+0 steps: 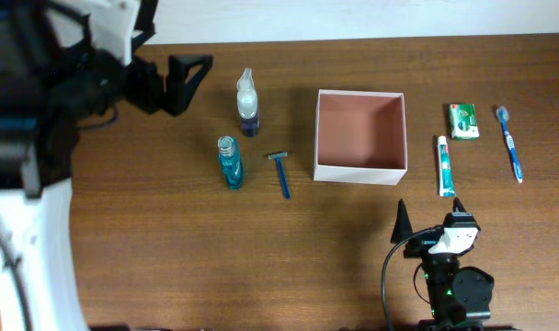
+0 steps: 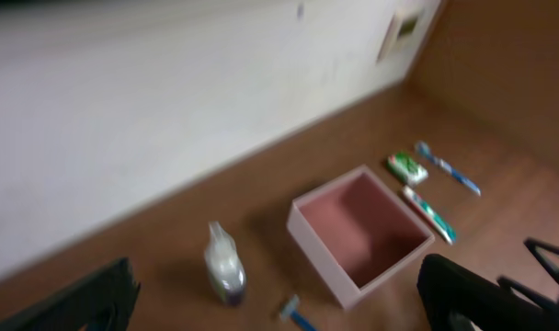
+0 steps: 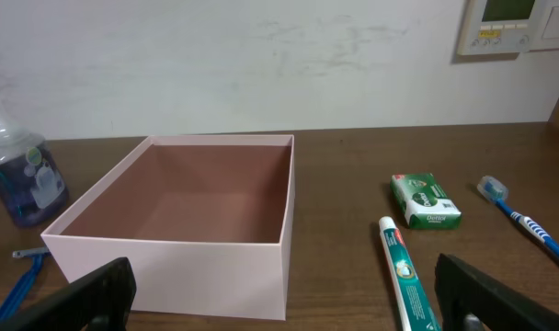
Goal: Pack container
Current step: 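Swing the left arm up and lower the gripper over the teal mouthwash bottle, then close the left gripper around the mouthwash bottle cap, then lift the mouthwash bottle and carry it right over the pink box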
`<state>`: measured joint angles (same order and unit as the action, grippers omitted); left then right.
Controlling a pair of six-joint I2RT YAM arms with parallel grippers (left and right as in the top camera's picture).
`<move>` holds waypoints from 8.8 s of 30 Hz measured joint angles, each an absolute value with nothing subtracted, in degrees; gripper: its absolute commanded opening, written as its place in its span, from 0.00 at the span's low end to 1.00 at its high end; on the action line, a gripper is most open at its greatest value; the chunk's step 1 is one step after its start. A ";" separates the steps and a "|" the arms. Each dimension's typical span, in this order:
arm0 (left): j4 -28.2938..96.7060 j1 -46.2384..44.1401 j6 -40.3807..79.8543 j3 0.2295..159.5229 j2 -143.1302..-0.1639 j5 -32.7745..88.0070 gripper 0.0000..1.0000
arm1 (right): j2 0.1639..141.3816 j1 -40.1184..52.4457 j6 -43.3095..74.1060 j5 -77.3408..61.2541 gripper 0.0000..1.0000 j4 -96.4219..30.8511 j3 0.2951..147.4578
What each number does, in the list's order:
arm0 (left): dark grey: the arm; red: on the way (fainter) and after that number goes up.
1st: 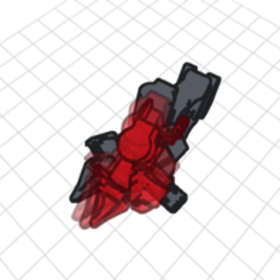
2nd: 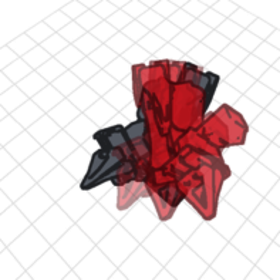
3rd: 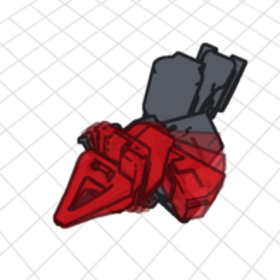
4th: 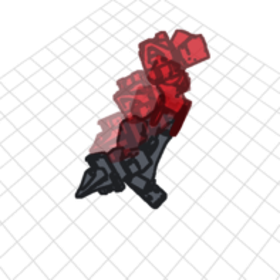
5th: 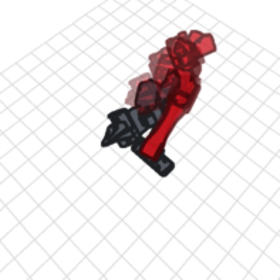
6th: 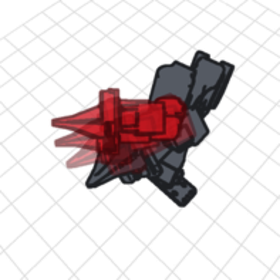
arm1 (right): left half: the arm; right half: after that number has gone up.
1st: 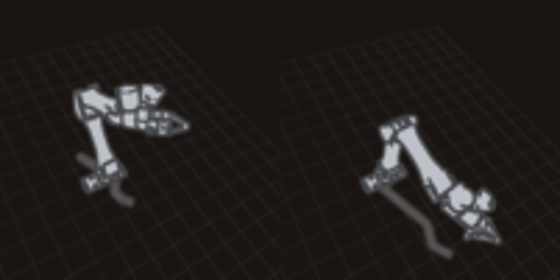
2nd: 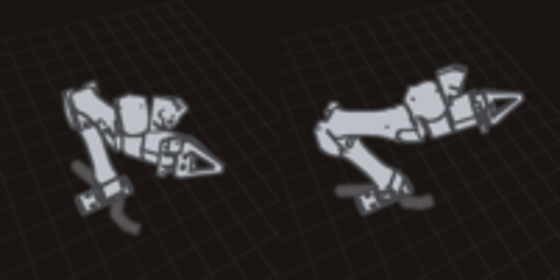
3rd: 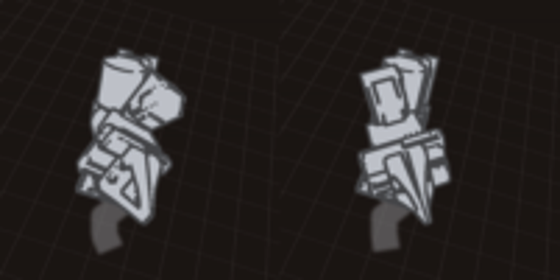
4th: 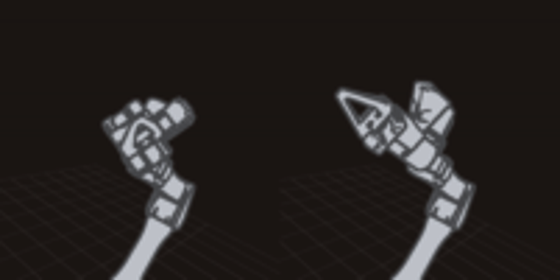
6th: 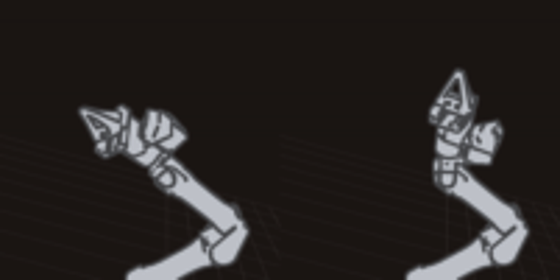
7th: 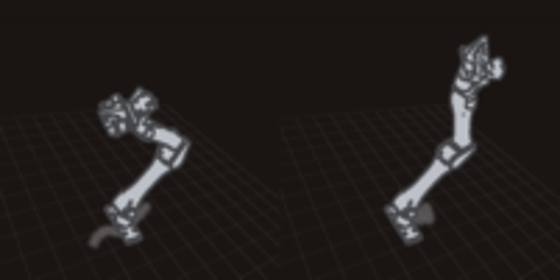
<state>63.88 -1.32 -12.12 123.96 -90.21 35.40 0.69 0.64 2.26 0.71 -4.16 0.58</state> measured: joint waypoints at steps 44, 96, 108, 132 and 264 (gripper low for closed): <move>91.61 -16.05 15.64 125.86 -116.09 4.10 0.99 | 0.69 0.64 1.98 0.71 0.99 -4.16 0.58; 87.70 -18.33 16.32 120.51 -126.37 1.43 0.99 | 0.69 0.64 1.67 0.71 0.99 -4.16 0.58; 87.57 -18.33 16.32 119.39 -126.37 1.43 1.00 | 0.69 0.64 1.69 0.71 0.99 -4.16 0.58; 87.15 -18.33 16.95 118.69 -126.37 1.43 0.59 | 0.69 0.64 1.67 0.71 0.99 -4.16 0.58; 65.69 -37.82 19.31 152.48 -140.53 0.32 0.19 | 0.69 0.64 1.67 0.69 0.99 -4.16 0.58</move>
<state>65.69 -37.82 19.31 152.48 -140.53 0.32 0.69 0.64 1.67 0.69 -4.16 0.58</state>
